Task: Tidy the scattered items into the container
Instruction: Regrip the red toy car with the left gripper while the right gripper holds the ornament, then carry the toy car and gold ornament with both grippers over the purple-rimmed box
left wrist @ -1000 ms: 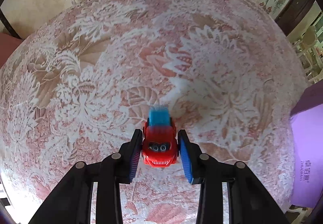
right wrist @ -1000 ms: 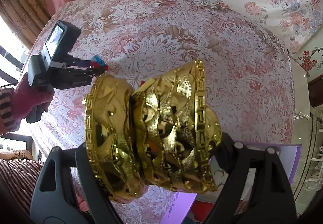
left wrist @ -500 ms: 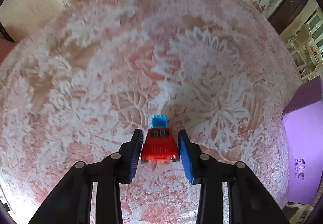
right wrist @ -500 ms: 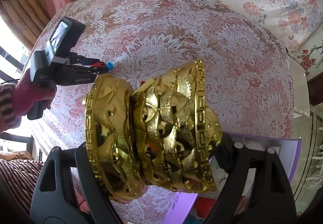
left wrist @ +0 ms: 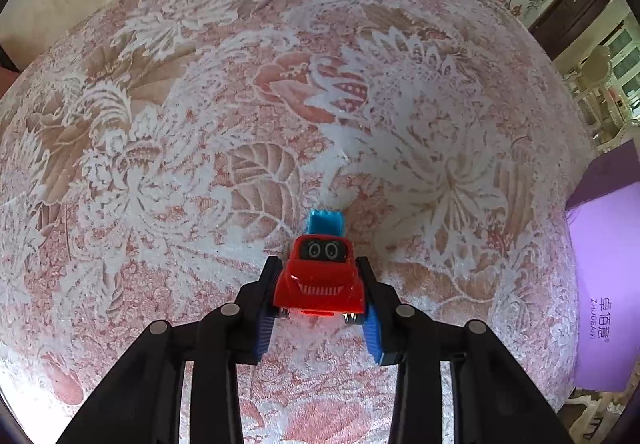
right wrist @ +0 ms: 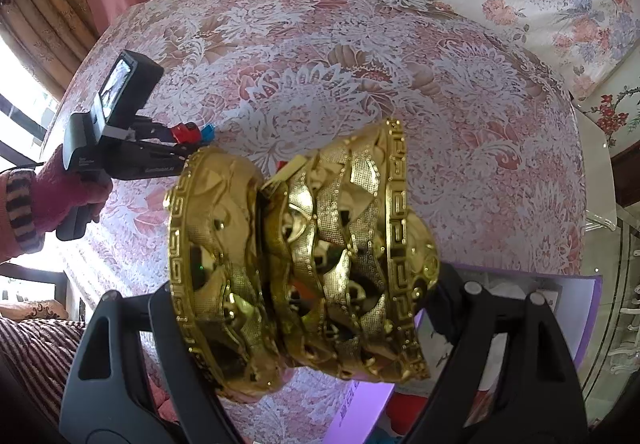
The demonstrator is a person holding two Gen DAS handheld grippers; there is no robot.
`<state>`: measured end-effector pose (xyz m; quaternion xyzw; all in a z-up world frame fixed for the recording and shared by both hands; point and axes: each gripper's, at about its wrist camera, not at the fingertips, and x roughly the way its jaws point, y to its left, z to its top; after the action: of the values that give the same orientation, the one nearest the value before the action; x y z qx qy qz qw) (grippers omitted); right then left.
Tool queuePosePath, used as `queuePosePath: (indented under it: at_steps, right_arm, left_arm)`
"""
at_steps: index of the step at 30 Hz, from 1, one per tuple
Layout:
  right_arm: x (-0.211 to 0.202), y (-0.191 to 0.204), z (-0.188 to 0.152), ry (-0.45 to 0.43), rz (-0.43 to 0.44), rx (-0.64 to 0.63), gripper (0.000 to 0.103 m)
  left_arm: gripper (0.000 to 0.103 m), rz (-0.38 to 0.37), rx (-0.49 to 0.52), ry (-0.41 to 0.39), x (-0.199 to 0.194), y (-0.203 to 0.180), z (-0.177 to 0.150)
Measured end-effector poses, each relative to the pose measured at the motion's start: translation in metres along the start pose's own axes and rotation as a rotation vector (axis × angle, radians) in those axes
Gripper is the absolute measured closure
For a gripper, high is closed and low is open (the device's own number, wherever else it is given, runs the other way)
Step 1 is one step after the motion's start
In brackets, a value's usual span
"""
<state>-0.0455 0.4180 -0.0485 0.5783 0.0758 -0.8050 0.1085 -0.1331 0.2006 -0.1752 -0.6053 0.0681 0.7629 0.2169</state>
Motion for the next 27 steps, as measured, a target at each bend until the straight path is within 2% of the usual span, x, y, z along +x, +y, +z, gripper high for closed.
queuePosePath:
  at_steps: [6,13,17,27]
  right_arm:
    - [0.001,-0.001,0.001,-0.006,0.011,0.01,0.019]
    - [0.006,0.001,0.003,0.002,0.019,0.008,0.019]
    - [0.006,0.001,0.004,0.002,0.02,0.007,0.019]
    - [-0.003,0.0,0.006,-0.005,0.018,0.02,0.019]
  left_arm:
    - [0.067,-0.058,0.002,-0.032,-0.02,-0.001,0.006]
    - [0.067,-0.073,0.021,-0.025,-0.02,-0.002,0.011]
    - [0.067,-0.078,0.026,-0.025,-0.017,-0.002,-0.001]
    - [0.066,-0.098,0.079,-0.035,-0.033,-0.018,0.014]
